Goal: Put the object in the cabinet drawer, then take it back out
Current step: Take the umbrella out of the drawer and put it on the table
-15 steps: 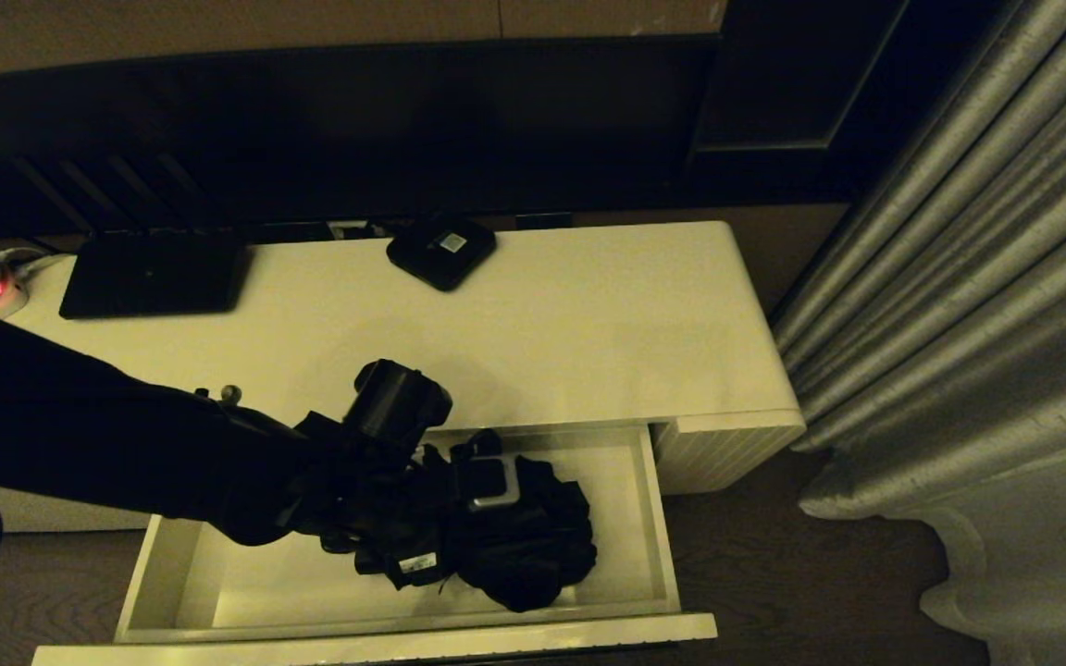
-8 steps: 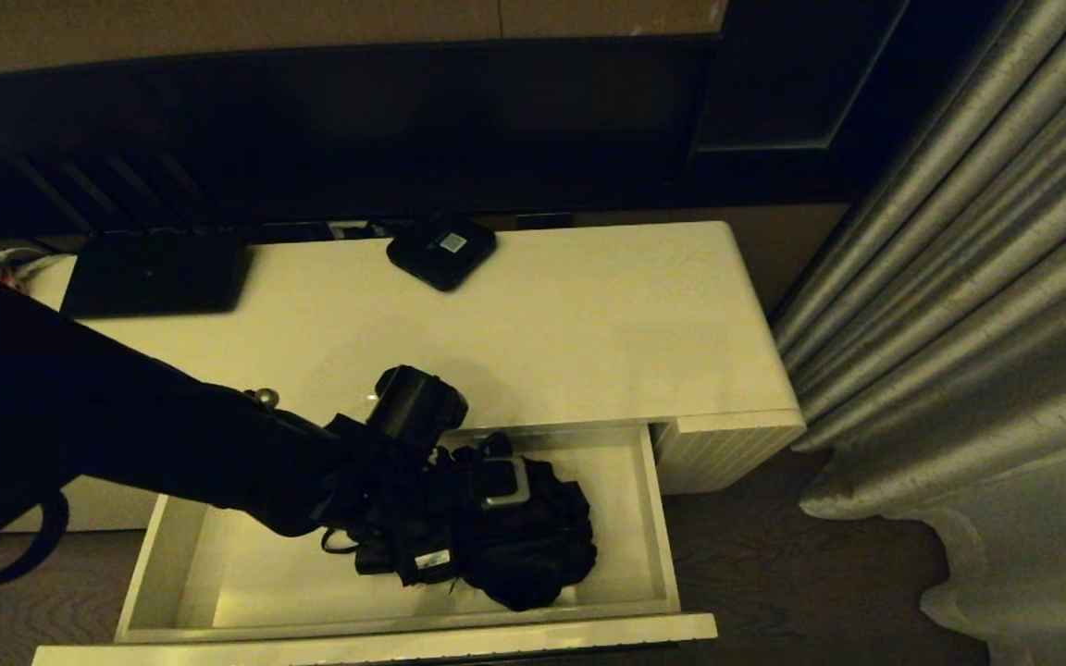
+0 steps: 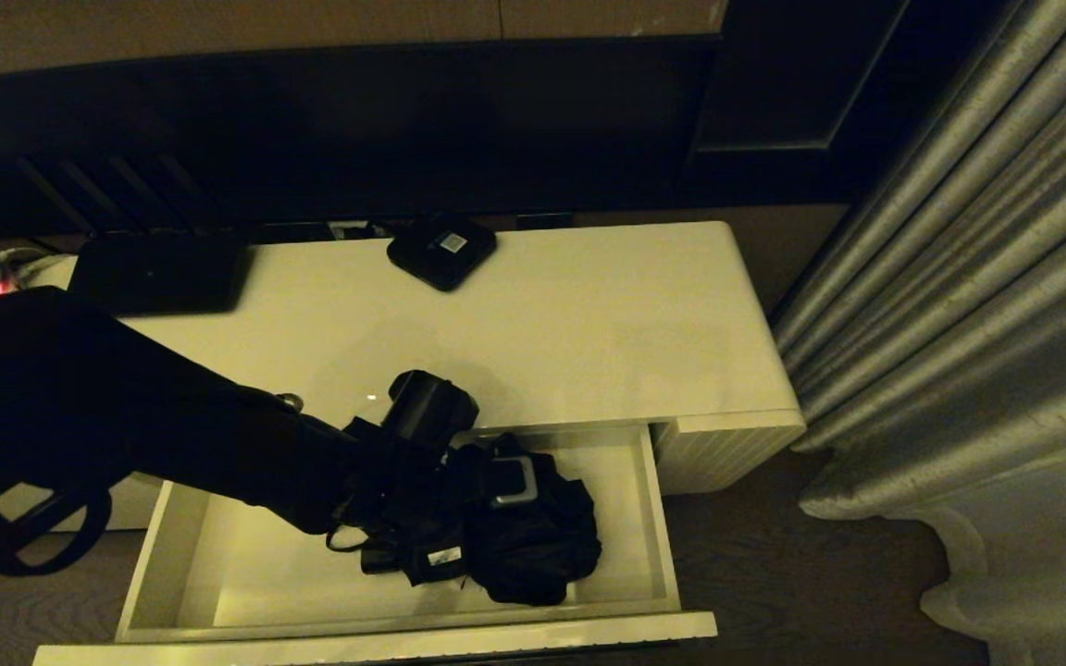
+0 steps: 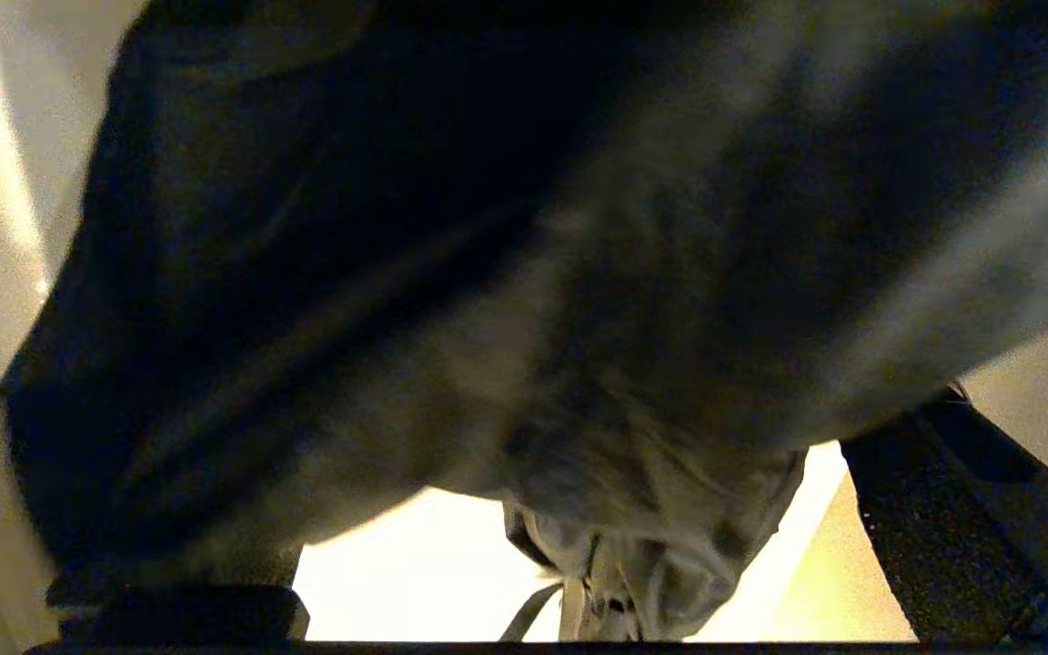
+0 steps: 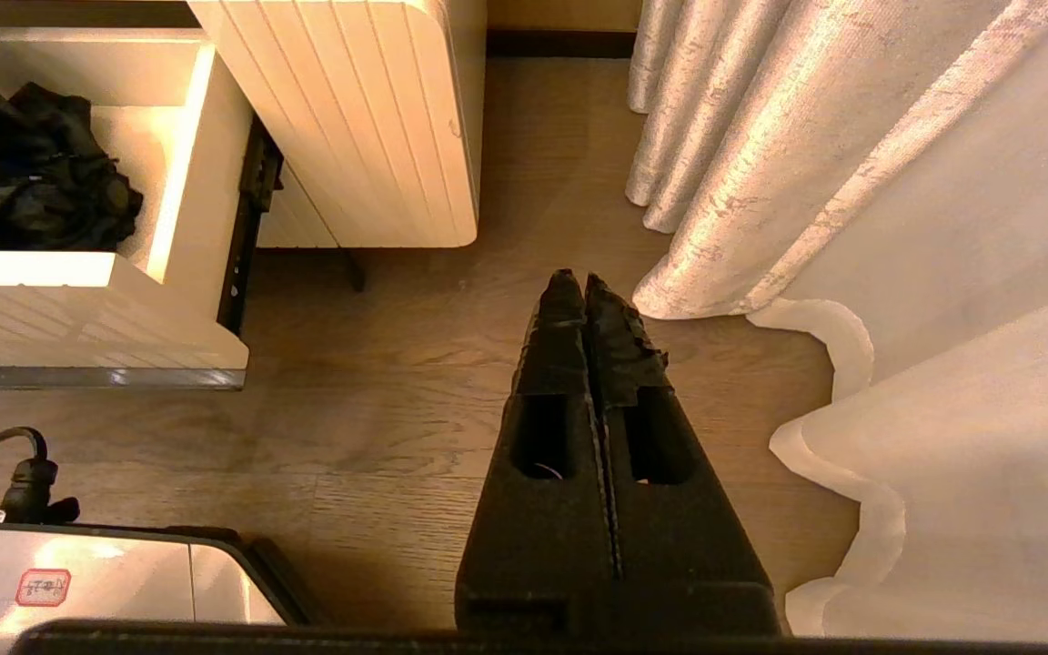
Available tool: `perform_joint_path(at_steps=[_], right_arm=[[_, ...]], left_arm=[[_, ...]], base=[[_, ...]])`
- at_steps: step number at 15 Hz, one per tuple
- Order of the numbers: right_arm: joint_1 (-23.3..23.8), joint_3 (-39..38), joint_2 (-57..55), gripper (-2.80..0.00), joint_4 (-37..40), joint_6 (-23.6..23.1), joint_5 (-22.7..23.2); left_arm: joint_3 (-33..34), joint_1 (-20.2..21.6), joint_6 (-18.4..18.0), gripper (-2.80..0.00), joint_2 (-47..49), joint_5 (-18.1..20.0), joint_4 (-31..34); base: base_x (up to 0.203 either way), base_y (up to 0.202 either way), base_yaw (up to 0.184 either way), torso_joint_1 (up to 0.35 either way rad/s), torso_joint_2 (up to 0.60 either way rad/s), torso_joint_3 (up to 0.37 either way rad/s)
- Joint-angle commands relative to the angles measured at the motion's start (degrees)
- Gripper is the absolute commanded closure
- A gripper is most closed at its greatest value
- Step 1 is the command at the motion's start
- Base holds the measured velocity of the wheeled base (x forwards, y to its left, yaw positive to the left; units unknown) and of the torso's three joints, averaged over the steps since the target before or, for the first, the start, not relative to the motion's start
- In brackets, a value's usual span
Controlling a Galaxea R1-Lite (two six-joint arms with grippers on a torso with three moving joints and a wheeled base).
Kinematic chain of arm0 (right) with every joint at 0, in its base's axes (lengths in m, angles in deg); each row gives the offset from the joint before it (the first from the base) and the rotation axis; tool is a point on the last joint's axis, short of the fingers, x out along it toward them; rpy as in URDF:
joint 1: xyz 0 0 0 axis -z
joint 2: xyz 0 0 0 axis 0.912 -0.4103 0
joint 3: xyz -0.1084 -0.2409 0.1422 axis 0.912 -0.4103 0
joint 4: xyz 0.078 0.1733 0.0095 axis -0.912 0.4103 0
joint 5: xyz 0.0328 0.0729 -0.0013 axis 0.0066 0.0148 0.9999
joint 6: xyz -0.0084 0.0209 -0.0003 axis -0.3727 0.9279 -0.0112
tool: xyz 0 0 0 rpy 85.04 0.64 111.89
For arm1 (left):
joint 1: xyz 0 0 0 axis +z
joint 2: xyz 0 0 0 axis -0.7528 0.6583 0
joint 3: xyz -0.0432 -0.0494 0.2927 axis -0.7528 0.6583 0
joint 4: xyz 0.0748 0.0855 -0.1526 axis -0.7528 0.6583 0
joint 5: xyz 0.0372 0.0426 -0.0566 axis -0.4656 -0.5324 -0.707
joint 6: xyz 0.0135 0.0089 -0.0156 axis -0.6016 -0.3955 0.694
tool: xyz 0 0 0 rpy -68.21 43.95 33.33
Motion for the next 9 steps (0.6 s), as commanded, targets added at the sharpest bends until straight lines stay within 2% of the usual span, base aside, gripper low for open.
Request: perform_joint_path(at_steps=[1, 3, 4, 9], right_arm=[[-0.02, 0.0, -0.04, 0.0, -0.04, 0.0, 0.04], [-0.02, 0.0, -0.04, 0.0, -0.04, 0.0, 0.04], [-0.02, 0.0, -0.04, 0.0, -0.04, 0.0, 0.04], [-0.02, 0.0, -0.04, 0.0, -0.04, 0.0, 0.04]], left_arm=[[-0.1, 0.01, -0.16, -2.8, 1.15, -0.11, -0.32], [-0.38, 0.01, 0.07, -2.8, 1.31, -0.16, -0.34], [-0.38, 0.01, 0.07, 0.0, 1.31, -0.16, -0.34], [-0.42, -0.3, 0.34, 0.0, 1.22, -0.07, -0.17]], base=[[0.0, 0.0, 0.0, 0.0, 0.0, 0.0], [0.0, 0.0, 0.0, 0.0, 0.0, 0.0], [0.0, 0.0, 0.0, 0.0, 0.0, 0.0], [0.0, 0.0, 0.0, 0.0, 0.0, 0.0]])
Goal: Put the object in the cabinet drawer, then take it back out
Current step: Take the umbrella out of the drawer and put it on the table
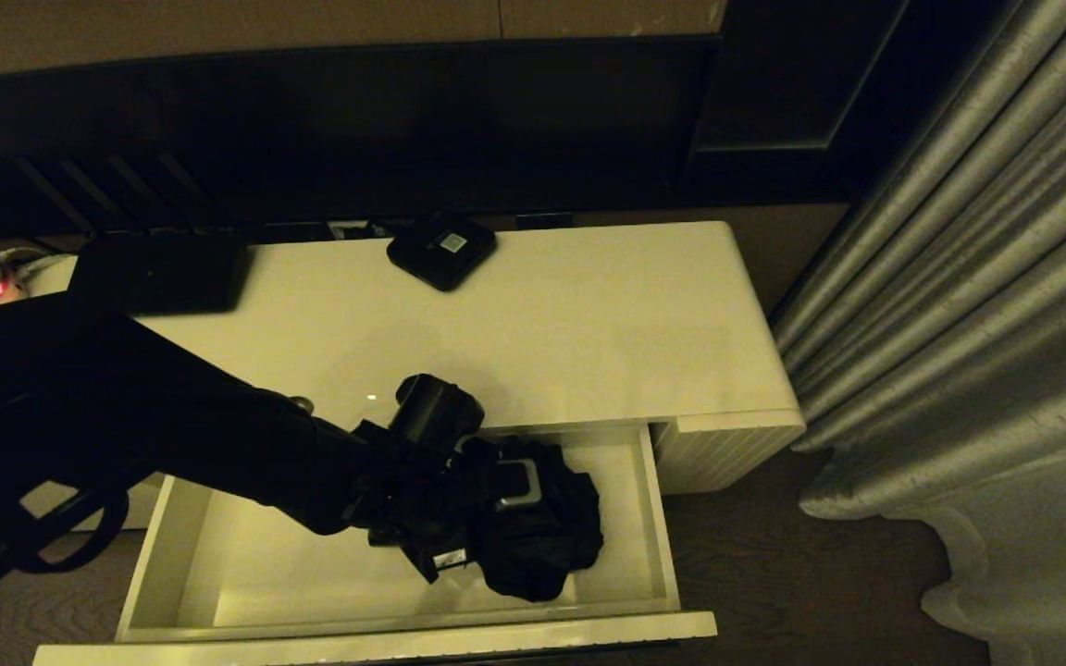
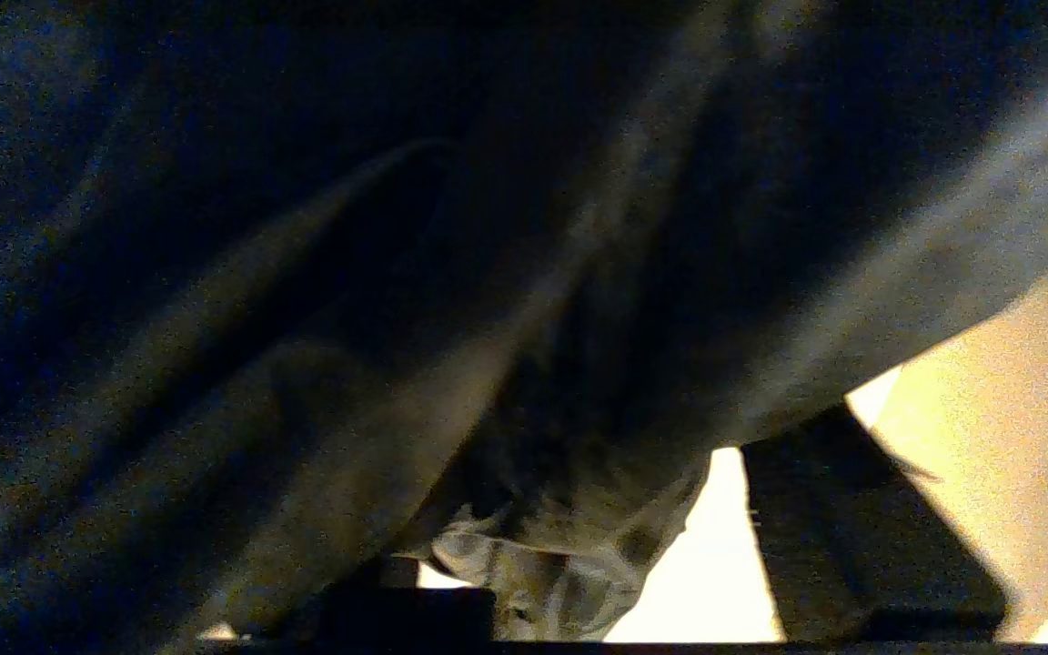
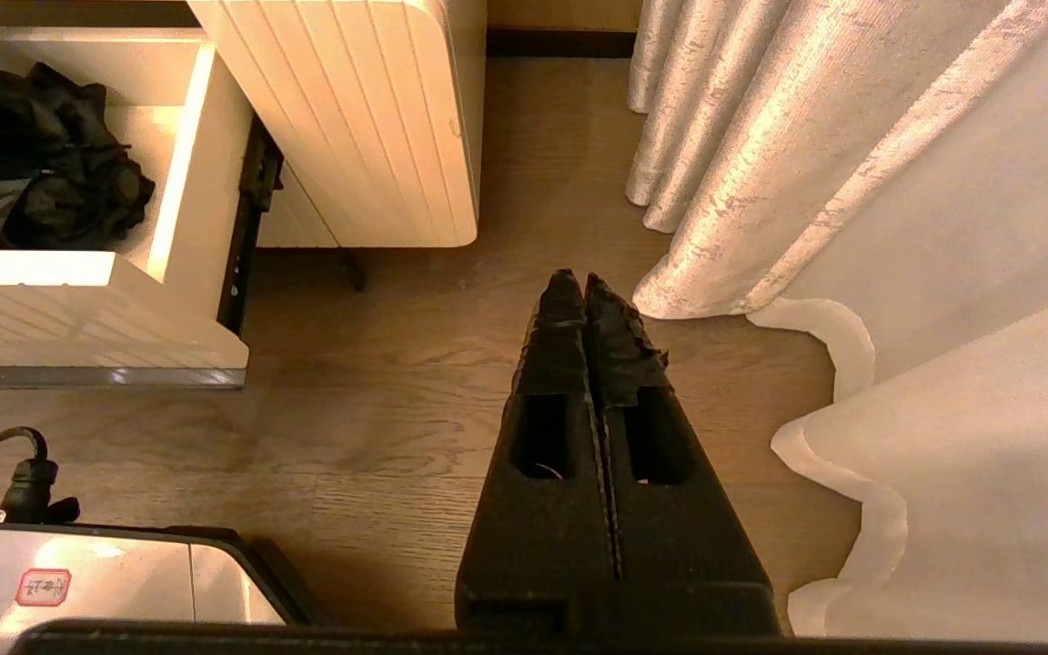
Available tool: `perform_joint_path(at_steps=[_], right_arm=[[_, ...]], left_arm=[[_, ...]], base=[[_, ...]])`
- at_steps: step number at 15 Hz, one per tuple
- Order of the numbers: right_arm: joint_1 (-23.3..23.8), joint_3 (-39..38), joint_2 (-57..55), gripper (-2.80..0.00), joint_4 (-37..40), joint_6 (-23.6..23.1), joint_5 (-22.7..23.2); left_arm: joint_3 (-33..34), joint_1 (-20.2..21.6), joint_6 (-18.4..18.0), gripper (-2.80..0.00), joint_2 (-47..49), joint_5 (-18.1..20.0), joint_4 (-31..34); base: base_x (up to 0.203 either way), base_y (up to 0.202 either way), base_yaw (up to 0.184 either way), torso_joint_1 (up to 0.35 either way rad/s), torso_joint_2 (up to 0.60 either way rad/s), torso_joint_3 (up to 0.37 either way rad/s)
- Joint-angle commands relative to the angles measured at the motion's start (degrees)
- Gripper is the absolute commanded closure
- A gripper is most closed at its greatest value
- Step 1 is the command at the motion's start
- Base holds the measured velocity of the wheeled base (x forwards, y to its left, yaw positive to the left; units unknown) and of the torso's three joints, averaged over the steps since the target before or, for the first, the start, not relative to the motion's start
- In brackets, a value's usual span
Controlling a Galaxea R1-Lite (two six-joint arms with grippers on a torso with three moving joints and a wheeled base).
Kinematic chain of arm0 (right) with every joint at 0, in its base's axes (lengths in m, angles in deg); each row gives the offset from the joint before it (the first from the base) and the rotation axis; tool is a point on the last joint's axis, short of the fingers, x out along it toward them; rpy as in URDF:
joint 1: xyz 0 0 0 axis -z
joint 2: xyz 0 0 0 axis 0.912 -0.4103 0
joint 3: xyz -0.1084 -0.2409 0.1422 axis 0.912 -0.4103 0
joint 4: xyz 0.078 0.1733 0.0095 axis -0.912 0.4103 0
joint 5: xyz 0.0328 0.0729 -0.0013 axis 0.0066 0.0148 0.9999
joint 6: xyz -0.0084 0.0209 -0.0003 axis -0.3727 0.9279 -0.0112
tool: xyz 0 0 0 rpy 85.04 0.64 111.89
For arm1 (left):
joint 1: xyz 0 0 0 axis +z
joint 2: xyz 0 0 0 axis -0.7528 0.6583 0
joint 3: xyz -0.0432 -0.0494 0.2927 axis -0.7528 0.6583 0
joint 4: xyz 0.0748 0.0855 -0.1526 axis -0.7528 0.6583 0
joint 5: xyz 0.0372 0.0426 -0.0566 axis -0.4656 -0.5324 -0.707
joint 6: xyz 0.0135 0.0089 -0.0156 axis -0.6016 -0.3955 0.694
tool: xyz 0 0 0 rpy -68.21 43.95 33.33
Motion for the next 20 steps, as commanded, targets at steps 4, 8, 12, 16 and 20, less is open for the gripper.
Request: perform_joint_path(at_steps=[4, 8, 12, 16, 20], right_arm=[[-0.02, 0.0, -0.04, 0.0, -0.02, 0.01, 0.02], [-0.02, 0.0, -0.04, 0.0, -0.02, 0.01, 0.02], [-0.02, -0.08, -0.04, 0.0, -0.02, 0.01, 0.02], [-0.02, 0.0, -0.04, 0.0, -0.02, 0.01, 0.02], [-0.02, 0.0, -0.04, 0.0, -0.04, 0.01, 0.02]], left_arm=[[0.66, -0.13, 0.38, 0.0, -0.9, -0.04, -0.23], [2.18, -0.04, 0.47, 0.0, -3.8, -0.04, -0.32], [3.52, -0.04, 0.56, 0.0, -8.52, -0.28, -0.32], [5.8, 0.02, 0.39, 0.0, -16.59, -0.93, 0.2], [8.3, -0.02, 0.14, 0.0, -23.78, -3.02, 0.79]], base=[[0.0, 0.0, 0.0, 0.0, 0.0, 0.0], [0.0, 0.0, 0.0, 0.0, 0.0, 0.0], [0.0, 0.0, 0.0, 0.0, 0.0, 0.0], [0.0, 0.0, 0.0, 0.0, 0.0, 0.0], [0.0, 0.0, 0.0, 0.0, 0.0, 0.0]])
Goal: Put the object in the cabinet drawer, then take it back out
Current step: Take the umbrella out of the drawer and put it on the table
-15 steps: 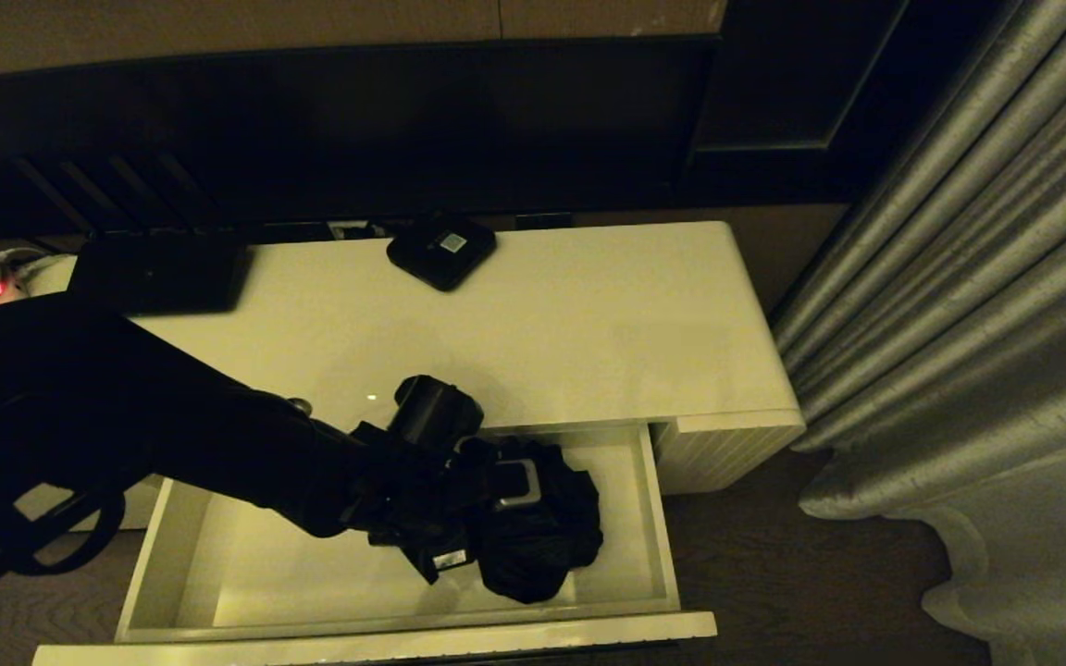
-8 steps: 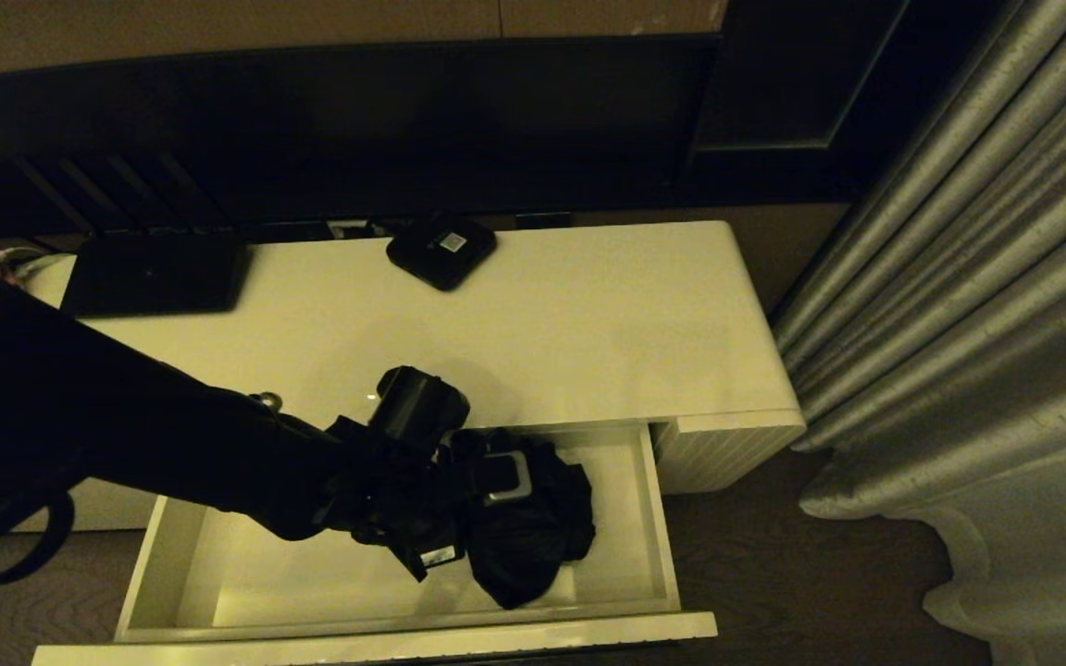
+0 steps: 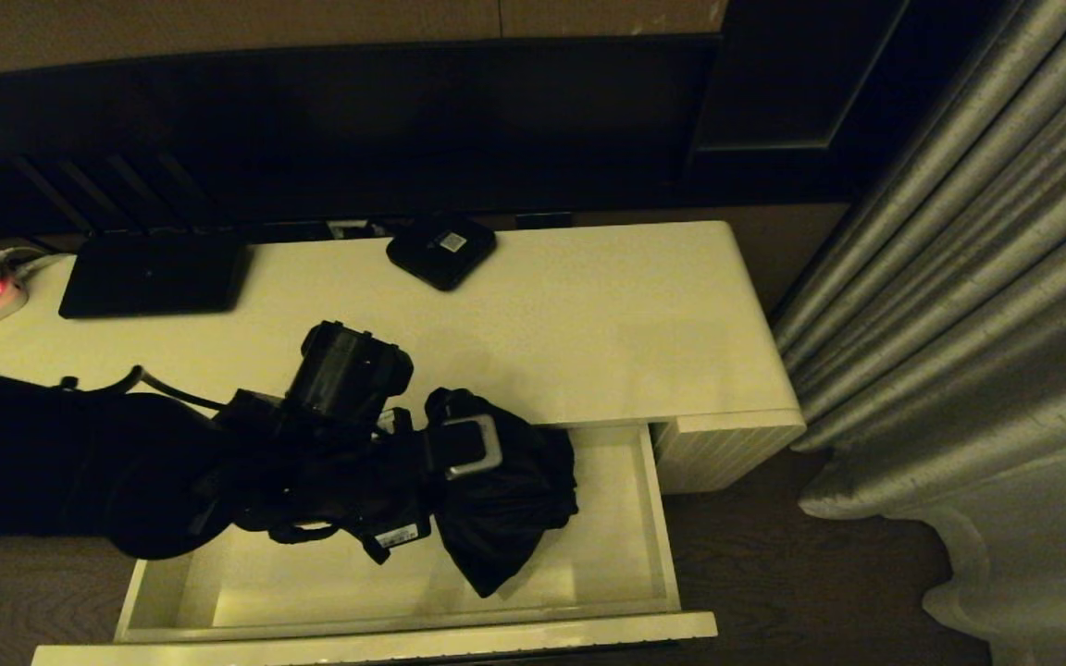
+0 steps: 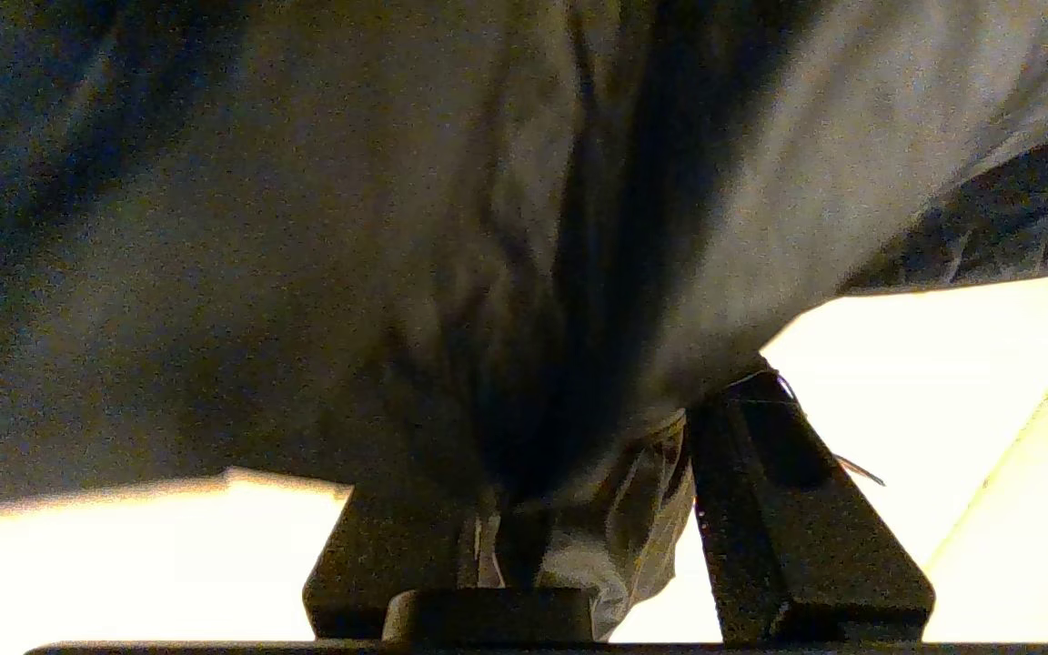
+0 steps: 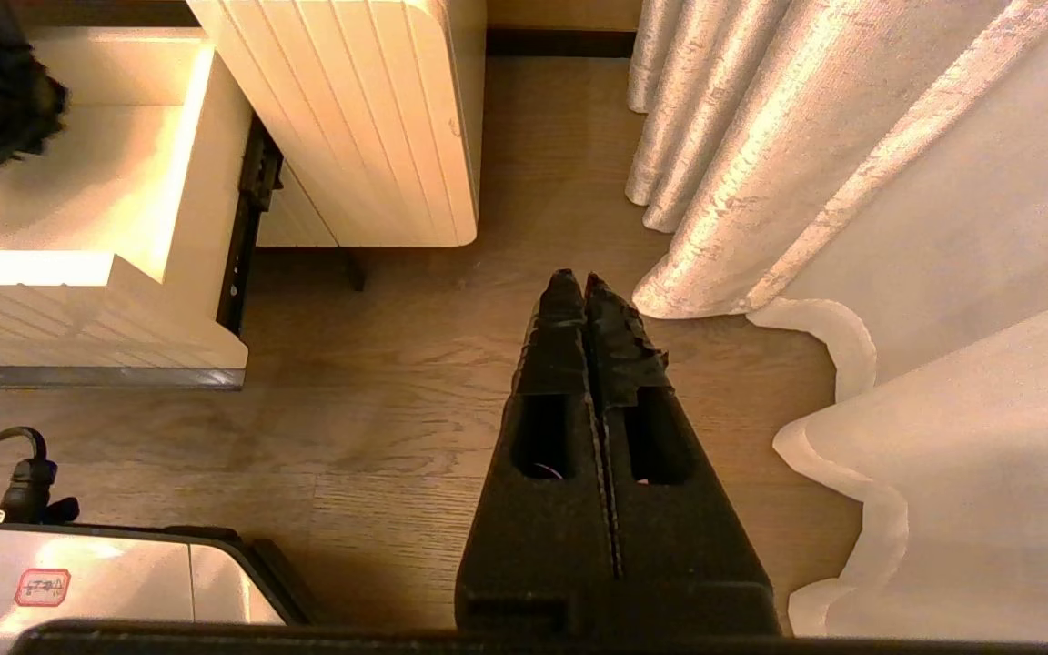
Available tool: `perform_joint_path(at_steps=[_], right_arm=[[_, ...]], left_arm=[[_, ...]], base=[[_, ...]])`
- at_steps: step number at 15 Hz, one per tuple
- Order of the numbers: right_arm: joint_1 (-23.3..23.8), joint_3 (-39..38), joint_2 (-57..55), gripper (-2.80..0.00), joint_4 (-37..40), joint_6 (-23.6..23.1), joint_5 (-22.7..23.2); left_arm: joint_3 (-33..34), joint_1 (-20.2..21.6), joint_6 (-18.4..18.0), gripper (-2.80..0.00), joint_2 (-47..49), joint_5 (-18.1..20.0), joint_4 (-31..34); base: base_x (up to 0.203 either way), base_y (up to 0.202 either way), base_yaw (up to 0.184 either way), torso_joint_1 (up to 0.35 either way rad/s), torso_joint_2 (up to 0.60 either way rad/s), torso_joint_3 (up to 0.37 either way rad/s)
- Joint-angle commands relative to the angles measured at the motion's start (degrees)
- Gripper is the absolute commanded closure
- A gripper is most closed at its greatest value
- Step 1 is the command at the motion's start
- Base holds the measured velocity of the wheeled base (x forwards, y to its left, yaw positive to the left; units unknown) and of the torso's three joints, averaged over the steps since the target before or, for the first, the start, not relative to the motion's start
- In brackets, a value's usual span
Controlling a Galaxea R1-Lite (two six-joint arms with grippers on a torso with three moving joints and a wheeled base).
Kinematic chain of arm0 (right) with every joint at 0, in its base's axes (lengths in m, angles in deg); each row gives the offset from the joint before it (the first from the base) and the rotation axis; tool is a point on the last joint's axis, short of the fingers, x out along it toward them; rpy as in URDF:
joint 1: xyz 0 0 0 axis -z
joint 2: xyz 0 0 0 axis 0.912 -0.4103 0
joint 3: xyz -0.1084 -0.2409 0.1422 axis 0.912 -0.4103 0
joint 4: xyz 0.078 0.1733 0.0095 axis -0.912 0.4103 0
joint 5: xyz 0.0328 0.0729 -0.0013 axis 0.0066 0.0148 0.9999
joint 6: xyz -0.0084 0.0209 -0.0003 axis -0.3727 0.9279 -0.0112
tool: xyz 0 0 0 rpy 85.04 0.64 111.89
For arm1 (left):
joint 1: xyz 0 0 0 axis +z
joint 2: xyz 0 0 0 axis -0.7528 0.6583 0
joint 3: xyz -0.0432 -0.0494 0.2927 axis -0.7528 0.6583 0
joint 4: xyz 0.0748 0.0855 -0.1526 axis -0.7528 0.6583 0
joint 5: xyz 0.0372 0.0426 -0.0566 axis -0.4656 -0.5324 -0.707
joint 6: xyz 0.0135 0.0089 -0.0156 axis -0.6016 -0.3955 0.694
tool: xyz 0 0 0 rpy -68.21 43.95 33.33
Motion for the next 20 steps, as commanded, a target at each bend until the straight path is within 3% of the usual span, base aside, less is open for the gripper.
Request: perform_joint_path(at_steps=[1, 6, 12, 16, 20], right_arm=[[-0.02, 0.0, -0.04, 0.0, -0.04, 0.0, 0.02], [-0.02, 0.0, -0.04, 0.0, -0.04, 0.0, 0.02], [-0.02, 0.0, -0.04, 0.0, -0.04, 0.0, 0.02], [-0.02, 0.0, -0.04, 0.0, -0.04, 0.0, 0.02], [-0.02, 0.0, -0.04, 0.0, -0.04, 0.0, 0.02]], left_arm=[[1.59, -0.06, -0.33, 0.0, -7.06, -0.63, 0.55], [0.58, -0.06, -0.56, 0.0, -17.4, -4.53, 6.72], [-2.2, -0.33, 0.12, 0.0, -22.59, -8.38, 6.76], [-2.45, -0.05, 2.21, 0.0, -20.16, -10.28, 4.75], [-7.09, 0.9, 7.96, 0.0, -10.19, -10.31, 1.79]], base=[[0.0, 0.0, 0.0, 0.0, 0.0, 0.0], [0.0, 0.0, 0.0, 0.0, 0.0, 0.0], [0.0, 0.0, 0.0, 0.0, 0.0, 0.0], [0.0, 0.0, 0.0, 0.0, 0.0, 0.0], [0.0, 0.0, 0.0, 0.0, 0.0, 0.0]])
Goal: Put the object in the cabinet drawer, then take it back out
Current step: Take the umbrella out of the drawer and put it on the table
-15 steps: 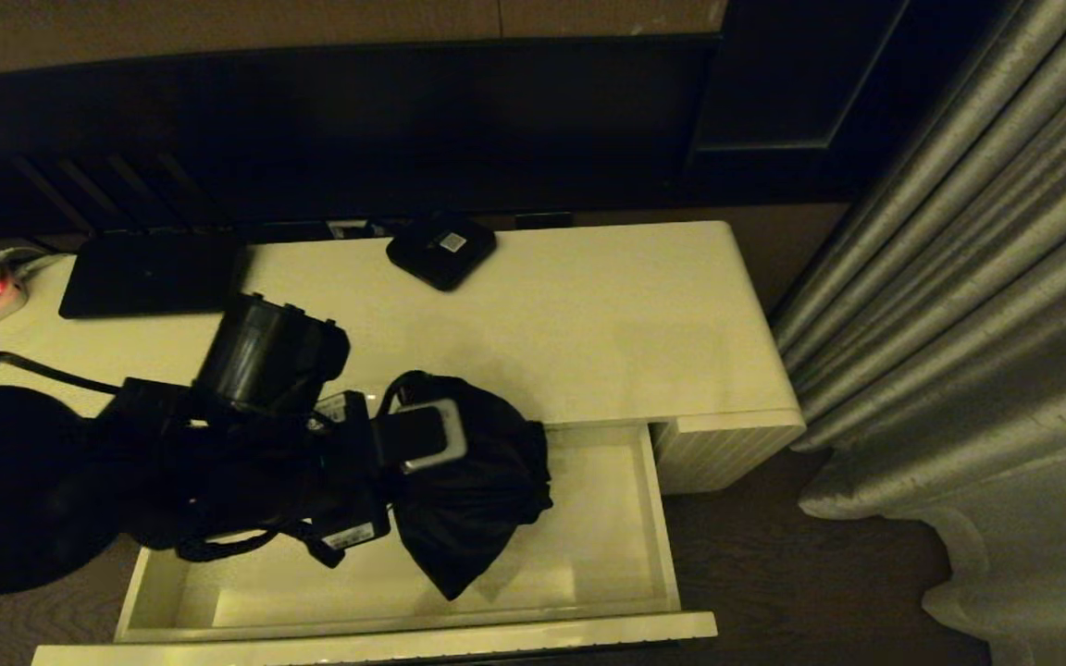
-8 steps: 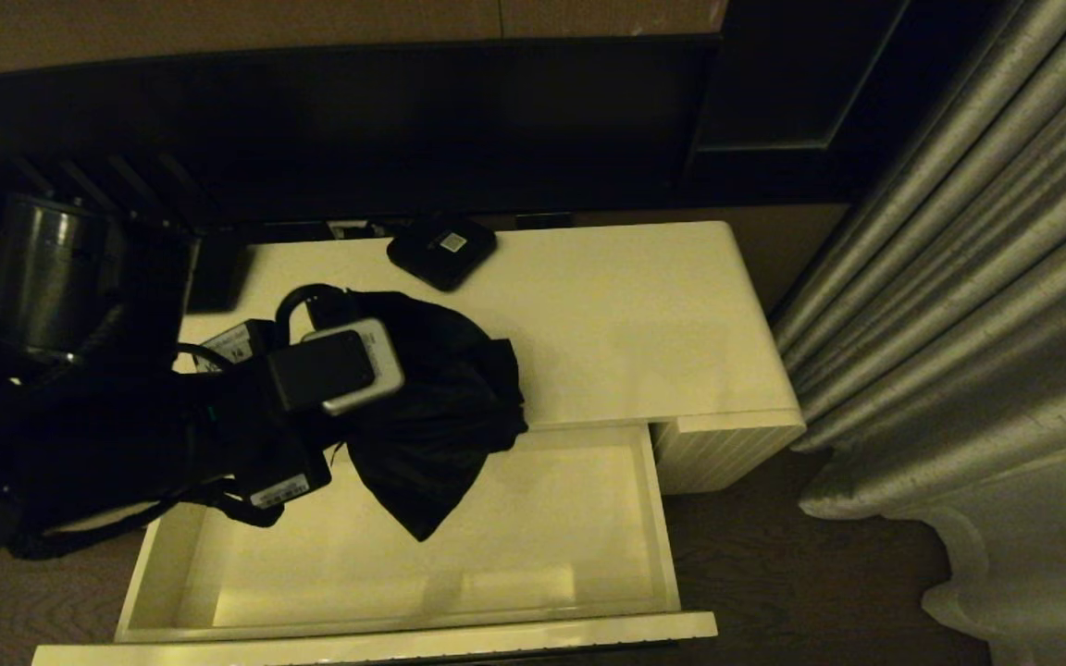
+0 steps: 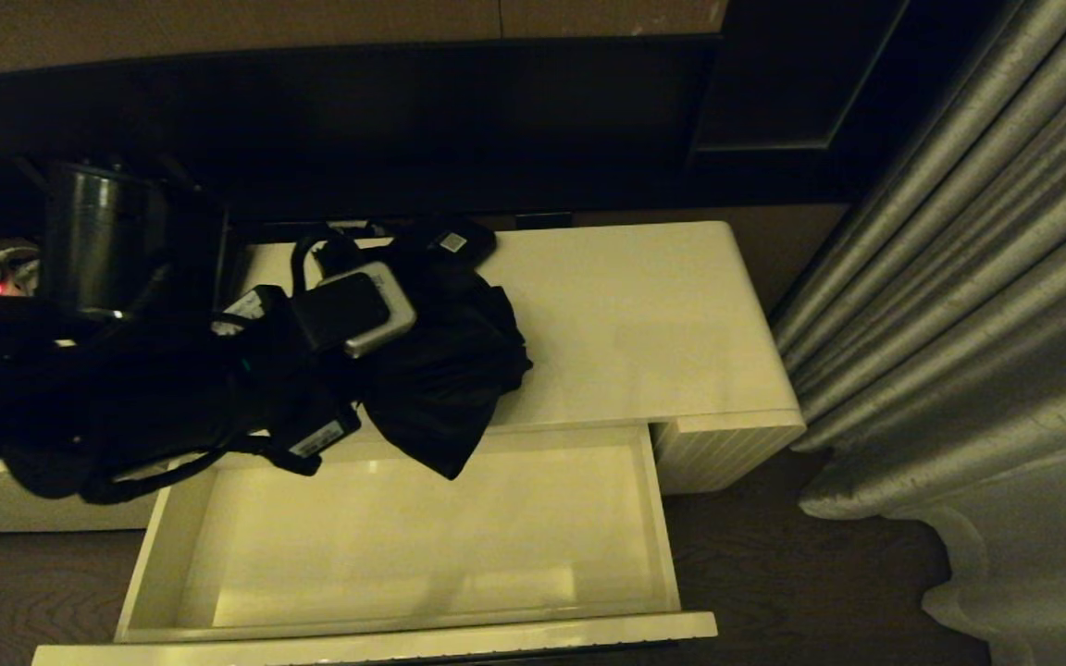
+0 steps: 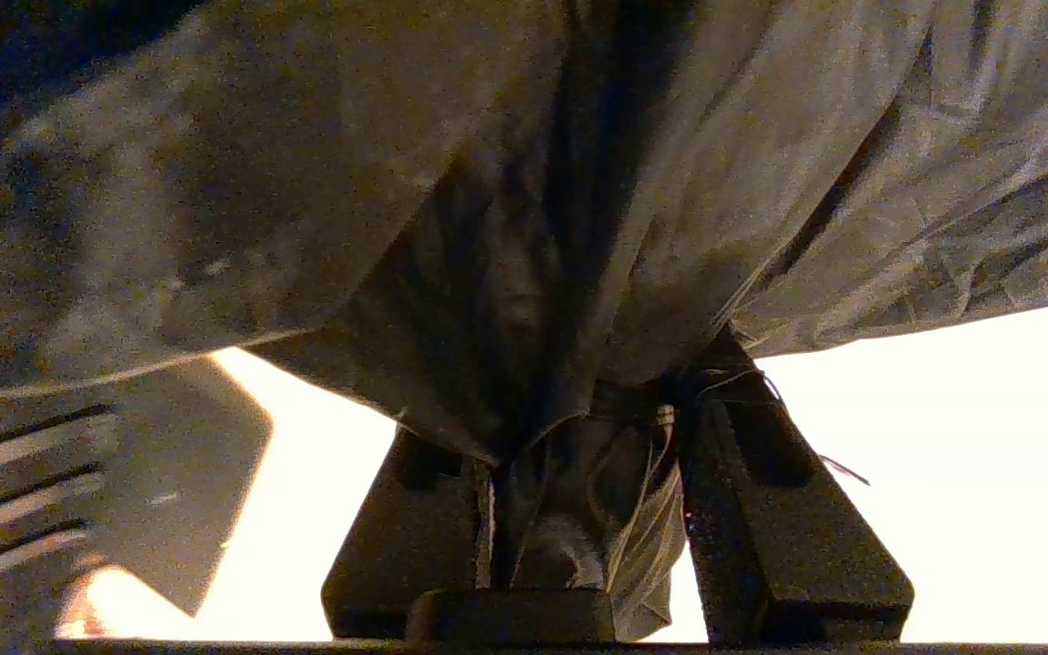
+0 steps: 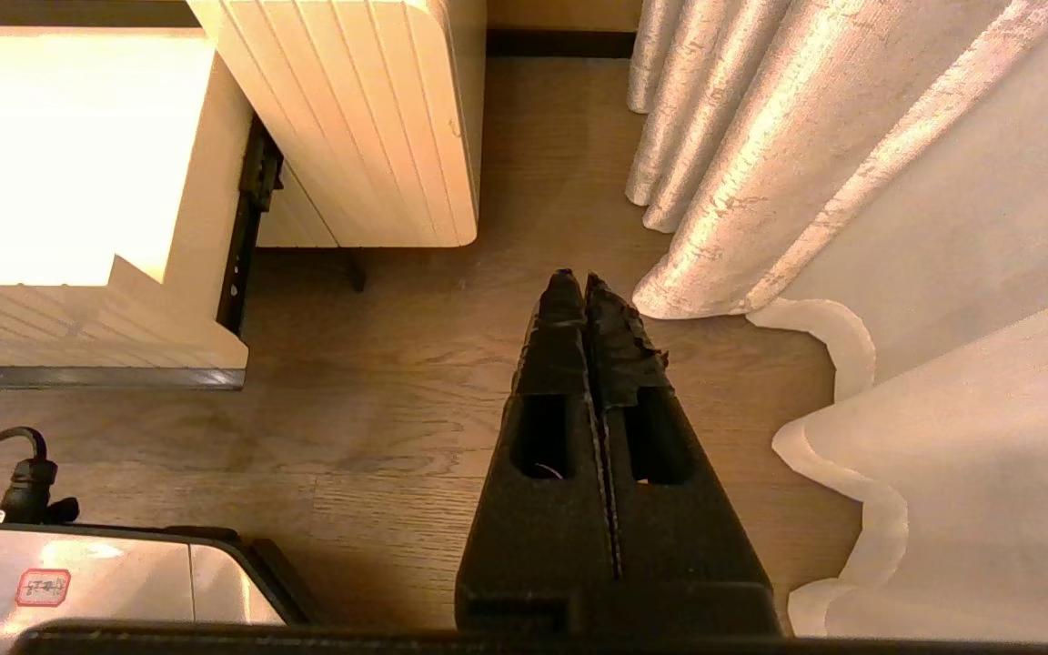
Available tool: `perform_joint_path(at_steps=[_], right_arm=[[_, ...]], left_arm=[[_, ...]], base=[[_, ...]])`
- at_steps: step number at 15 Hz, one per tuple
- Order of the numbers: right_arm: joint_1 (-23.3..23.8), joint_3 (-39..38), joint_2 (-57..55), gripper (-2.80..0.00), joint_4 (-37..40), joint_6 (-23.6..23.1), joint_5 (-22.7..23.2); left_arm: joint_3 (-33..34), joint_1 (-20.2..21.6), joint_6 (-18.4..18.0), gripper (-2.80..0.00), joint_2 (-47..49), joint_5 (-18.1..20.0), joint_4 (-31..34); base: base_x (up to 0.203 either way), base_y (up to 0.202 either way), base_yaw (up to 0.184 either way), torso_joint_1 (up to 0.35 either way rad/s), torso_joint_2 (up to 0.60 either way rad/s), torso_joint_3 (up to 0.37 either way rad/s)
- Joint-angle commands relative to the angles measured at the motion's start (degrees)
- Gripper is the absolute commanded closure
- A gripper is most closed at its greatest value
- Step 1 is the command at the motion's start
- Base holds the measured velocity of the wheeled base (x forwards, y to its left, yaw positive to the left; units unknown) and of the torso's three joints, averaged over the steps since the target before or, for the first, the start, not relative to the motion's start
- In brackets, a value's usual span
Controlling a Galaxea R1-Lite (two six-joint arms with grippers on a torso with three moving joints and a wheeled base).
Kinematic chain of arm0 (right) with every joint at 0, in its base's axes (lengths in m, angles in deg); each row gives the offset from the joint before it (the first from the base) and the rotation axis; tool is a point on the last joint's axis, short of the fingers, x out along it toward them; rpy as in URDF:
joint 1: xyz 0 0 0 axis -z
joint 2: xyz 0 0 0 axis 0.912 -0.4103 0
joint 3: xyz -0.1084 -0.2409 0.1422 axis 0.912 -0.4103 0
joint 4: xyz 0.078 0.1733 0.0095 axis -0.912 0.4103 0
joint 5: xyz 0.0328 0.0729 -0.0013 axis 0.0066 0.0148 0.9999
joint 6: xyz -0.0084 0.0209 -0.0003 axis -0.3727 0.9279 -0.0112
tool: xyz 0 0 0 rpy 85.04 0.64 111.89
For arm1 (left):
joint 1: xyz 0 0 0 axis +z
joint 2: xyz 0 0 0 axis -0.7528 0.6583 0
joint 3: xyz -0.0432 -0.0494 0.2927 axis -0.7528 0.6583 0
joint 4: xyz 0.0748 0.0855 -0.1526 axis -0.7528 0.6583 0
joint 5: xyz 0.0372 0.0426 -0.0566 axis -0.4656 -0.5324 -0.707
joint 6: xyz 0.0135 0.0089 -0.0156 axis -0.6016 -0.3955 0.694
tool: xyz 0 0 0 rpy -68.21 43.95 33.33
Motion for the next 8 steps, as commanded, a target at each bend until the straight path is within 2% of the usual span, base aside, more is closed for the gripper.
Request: perform_joint_path(at_steps=[1, 4, 8], right_arm=[[-0.02, 0.0, -0.04, 0.0, -0.03, 0.0, 0.03], [-0.02, 0.0, -0.04, 0.0, -0.03, 0.0, 0.03], [-0.02, 0.0, -0.04, 0.0, -0.03, 0.0, 0.03]], left_arm=[[-3.49, 0.44, 1.62, 0.0, 8.06, 0.0, -0.71], [-6.78, 0.44, 2.75, 0.0, 13.75, 0.34, -2.86], [-9.51, 0.56, 2.04, 0.0, 15.81, 0.26, -2.97]], base=[[0.0, 0.0, 0.0, 0.0, 0.0, 0.0], [0.0, 0.0, 0.0, 0.0, 0.0, 0.0], [0.0, 0.0, 0.0, 0.0, 0.0, 0.0]])
